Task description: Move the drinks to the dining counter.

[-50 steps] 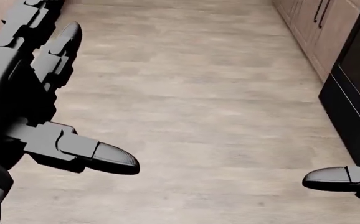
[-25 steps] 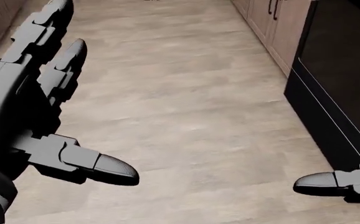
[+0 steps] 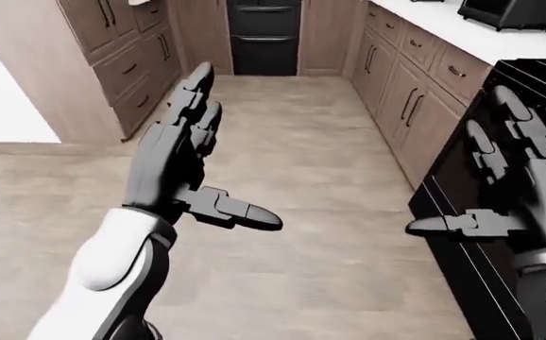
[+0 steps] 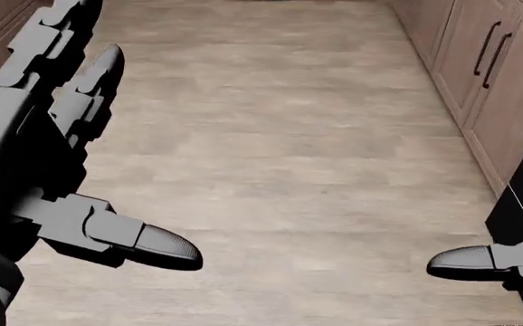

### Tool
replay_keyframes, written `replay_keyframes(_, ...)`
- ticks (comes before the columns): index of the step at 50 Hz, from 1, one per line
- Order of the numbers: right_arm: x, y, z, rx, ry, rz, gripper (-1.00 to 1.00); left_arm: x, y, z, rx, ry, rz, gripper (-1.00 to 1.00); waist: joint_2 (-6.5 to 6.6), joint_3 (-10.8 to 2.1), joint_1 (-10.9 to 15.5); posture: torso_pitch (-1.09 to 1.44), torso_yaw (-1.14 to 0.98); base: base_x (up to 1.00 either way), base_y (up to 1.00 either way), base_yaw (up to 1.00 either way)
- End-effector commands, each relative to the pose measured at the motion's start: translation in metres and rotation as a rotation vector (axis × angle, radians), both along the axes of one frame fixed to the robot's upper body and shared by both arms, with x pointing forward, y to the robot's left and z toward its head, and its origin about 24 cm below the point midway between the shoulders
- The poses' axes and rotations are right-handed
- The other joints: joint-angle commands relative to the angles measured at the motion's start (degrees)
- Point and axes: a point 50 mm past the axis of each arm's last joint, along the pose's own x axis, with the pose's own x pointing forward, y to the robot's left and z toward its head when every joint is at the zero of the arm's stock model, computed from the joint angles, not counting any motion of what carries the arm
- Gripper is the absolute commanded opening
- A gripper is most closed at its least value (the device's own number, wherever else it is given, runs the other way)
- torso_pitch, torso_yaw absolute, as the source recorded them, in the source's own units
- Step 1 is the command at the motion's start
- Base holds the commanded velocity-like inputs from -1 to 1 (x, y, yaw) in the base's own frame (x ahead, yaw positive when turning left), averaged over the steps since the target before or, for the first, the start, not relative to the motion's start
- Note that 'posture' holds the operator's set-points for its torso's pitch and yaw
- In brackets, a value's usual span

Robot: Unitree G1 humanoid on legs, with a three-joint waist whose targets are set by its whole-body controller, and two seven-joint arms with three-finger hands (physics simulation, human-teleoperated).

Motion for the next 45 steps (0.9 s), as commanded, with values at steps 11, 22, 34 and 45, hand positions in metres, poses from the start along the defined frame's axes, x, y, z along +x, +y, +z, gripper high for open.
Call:
replay_keyframes(11,-0.007,0.008,0.0,0.004,-0.018,0.002,1.0,-0.009,-0.004,0.008,-0.004,-0.006,-0.002,1.0,1.57,0.51,1.95,0.0,0.0,1.0,0.21,0.0)
replay_keyframes(22,-0.011,0.017,-0.019,-0.03,0.039,-0.004,1.0,-0.022,0.01,-0.008,-0.044,0.056,0.024,1.0,-4.57,1.48,-1.77,0.0,0.0,1.0,0.21,0.0)
replay_keyframes(34,-0.009,0.029,-0.02,-0.062,0.023,0.037,1.0,-0.039,0.019,0.007,-0.034,0.034,0.058,1.0,3.35,1.84,0.8,0.0,0.0,1.0,0.2,0.0)
replay_keyframes(45,-0.004,0.03,-0.011,-0.087,0.011,0.042,1.0,-0.037,0.02,0.006,-0.032,0.024,0.064,1.0,-1.13,3.41,-1.9,0.0,0.0,1.0,0.2,0.0)
